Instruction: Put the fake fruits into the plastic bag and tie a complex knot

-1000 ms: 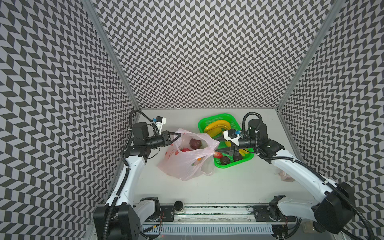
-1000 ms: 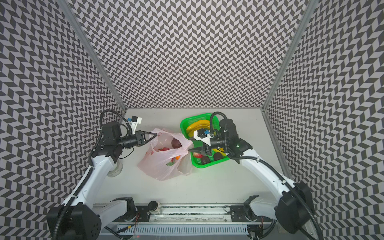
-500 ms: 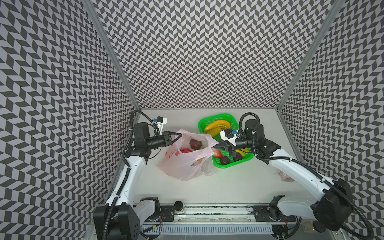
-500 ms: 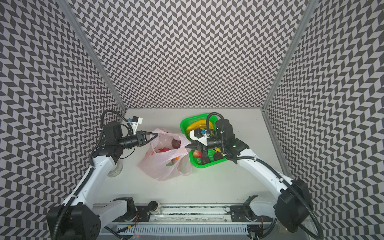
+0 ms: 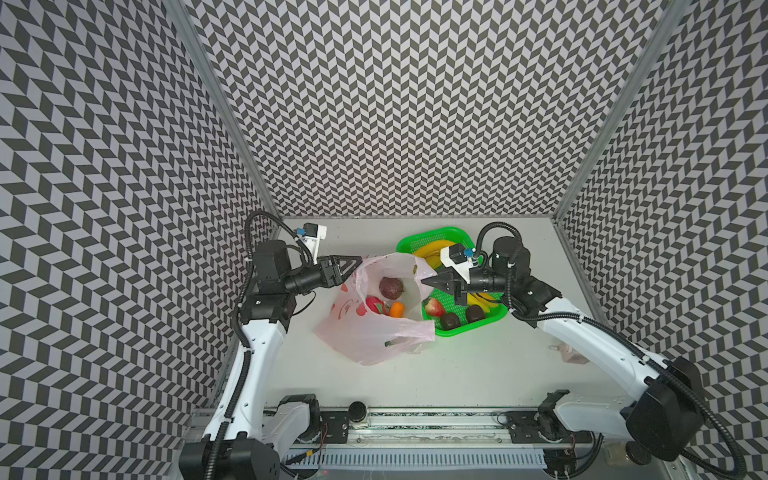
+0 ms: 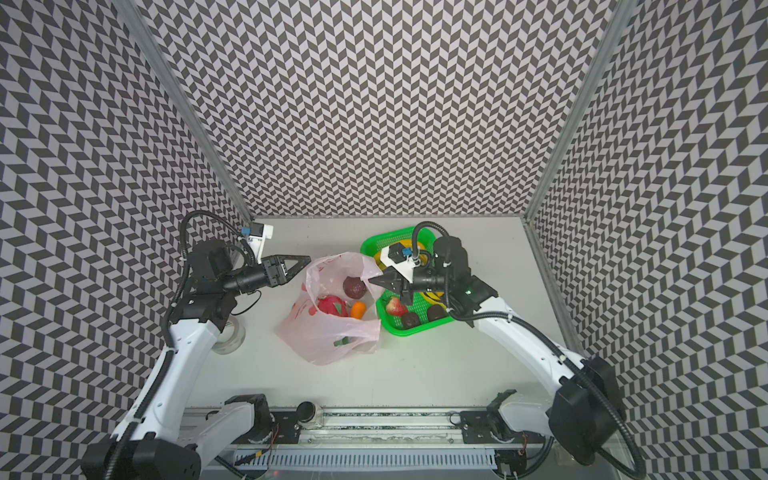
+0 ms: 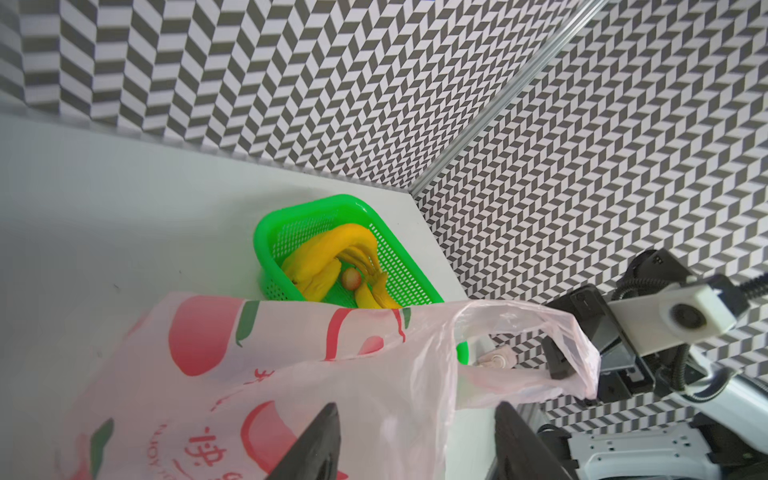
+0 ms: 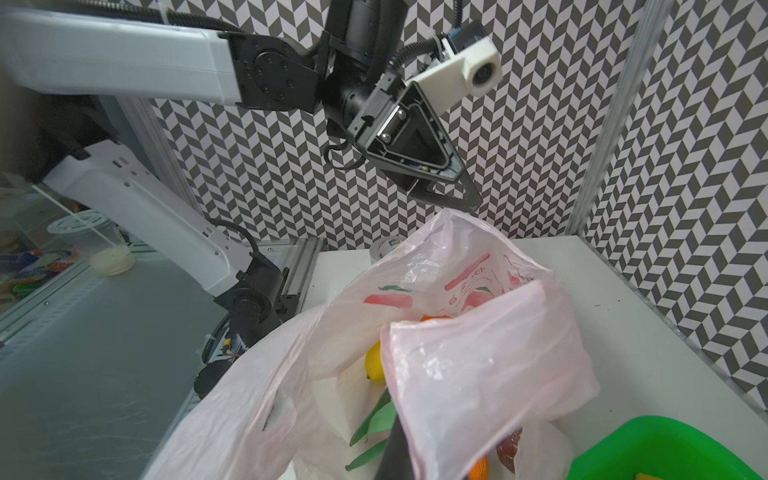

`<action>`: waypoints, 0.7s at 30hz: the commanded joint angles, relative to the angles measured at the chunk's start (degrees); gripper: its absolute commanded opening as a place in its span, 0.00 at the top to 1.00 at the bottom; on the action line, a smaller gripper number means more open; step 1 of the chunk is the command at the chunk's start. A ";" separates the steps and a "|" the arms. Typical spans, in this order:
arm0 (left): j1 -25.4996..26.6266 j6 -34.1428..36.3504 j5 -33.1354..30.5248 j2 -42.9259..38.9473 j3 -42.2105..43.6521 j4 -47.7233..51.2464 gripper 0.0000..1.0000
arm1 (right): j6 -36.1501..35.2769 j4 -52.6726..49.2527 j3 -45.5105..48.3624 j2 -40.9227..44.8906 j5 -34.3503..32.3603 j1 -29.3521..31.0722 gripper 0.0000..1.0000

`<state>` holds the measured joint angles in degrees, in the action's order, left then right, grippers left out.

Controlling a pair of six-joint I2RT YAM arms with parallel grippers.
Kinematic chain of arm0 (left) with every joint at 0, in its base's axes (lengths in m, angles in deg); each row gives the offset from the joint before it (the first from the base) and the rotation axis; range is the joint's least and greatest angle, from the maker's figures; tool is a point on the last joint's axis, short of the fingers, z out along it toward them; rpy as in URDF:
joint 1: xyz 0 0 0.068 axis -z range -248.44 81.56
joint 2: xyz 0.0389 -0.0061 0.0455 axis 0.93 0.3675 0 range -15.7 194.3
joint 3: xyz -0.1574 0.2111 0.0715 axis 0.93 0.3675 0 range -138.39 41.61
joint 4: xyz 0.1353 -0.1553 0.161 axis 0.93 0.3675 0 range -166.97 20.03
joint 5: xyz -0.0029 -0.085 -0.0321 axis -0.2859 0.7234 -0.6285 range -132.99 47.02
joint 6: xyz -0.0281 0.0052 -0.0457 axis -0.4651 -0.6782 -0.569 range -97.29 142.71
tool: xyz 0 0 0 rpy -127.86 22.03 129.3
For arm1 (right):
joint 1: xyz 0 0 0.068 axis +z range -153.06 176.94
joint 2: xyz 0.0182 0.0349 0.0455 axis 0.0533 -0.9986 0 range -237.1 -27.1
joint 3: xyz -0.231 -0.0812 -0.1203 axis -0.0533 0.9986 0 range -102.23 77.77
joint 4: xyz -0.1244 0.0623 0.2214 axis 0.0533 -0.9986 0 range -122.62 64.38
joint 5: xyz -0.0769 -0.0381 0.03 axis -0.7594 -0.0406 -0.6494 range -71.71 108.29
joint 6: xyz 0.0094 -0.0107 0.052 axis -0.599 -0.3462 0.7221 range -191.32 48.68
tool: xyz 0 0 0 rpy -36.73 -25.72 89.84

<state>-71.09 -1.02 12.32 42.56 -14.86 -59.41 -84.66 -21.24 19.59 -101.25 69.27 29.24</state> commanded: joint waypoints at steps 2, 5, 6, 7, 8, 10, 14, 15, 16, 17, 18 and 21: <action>0.96 4.94 -2.27 -3.24 -3.76 -0.87 0.30 | 4.26 3.78 -3.53 -1.42 -3.16 -0.85 1.00; 5.72 8.93 -6.49 -6.13 -4.31 -0.38 0.27 | 5.84 3.26 -4.49 -2.32 -5.13 -1.40 1.00; 7.95 10.81 -8.79 -7.16 -4.27 0.23 0.25 | 6.48 3.46 -4.49 -2.57 -5.96 -1.63 1.00; 10.39 12.60 -11.04 -8.06 -4.20 0.87 0.25 | 7.14 3.64 -4.52 -2.91 -6.46 -1.99 1.00; 12.30 13.91 -12.92 -8.65 -4.22 1.51 0.24 | 7.65 3.78 -4.56 -3.23 -6.87 -2.28 1.00; 16.17 16.63 -15.89 -9.65 -4.03 2.90 0.24 | 8.76 3.96 -4.73 -3.87 -7.28 -2.85 1.00; 24.03 20.22 -21.14 -11.57 -2.87 4.25 0.25 | 9.66 4.10 -5.01 -5.08 -7.29 -3.81 1.00; 26.39 21.45 -22.68 -12.12 -2.38 4.84 0.25 | 9.41 4.34 -4.86 -5.24 -6.99 -3.98 1.00; 28.24 22.63 -24.70 -12.73 -1.99 5.59 0.25 | 9.39 4.72 -4.60 -5.33 -6.78 -4.07 1.00; 30.71 23.71 -27.12 -13.38 -1.41 6.55 0.25 | 9.32 5.01 -4.41 -5.33 -6.71 -4.11 1.00; 33.22 24.62 -29.45 -13.96 -0.88 7.45 0.25 | 9.34 5.26 -4.11 -5.34 -6.69 -4.15 1.00; 40.61 26.00 -35.88 -14.79 1.02 9.62 0.24 | 9.08 5.37 -3.96 -5.63 -6.60 -4.65 1.00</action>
<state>-35.14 20.64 -14.71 28.70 -15.53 -53.92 -75.75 -19.49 16.10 -106.54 62.60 25.02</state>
